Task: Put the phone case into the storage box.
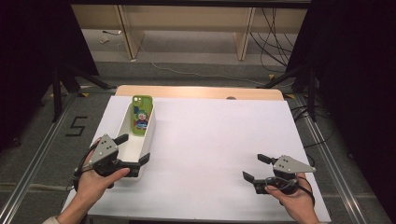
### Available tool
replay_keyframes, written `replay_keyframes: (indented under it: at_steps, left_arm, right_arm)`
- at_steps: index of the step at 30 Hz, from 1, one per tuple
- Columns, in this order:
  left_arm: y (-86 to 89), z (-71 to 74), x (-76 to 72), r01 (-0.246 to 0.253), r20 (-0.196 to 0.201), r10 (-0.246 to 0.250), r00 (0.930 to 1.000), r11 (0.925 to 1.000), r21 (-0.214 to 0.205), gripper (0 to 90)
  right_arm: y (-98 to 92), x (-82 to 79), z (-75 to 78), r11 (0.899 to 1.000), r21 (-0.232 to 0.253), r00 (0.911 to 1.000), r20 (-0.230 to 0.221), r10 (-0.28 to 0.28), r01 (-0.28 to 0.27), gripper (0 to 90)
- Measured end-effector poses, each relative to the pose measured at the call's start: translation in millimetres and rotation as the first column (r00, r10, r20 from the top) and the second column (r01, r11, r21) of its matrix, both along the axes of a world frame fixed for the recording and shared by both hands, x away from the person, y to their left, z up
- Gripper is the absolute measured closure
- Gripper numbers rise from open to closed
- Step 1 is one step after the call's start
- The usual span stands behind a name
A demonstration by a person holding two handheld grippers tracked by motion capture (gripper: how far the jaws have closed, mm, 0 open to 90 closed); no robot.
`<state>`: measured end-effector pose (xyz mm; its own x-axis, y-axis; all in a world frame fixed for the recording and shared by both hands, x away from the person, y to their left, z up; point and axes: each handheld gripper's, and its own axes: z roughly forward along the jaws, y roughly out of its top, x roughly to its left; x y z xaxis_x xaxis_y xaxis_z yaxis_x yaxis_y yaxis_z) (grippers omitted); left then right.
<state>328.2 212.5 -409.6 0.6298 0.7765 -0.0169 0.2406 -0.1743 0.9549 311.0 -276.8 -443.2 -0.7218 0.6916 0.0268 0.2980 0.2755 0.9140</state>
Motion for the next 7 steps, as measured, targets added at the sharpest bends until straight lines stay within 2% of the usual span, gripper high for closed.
replay_keyframes:
  at_steps: [7]
  left_arm:
    - [-0.1, -1.0, 0.4, 0.0, -0.003, 0.0, 1.0, 1.0, 0.002, 0.0]
  right_arm:
    - [-0.2, 0.0, 0.1, 1.0, -0.001, 1.0, 0.003, 0.002, -0.002, 15.9]
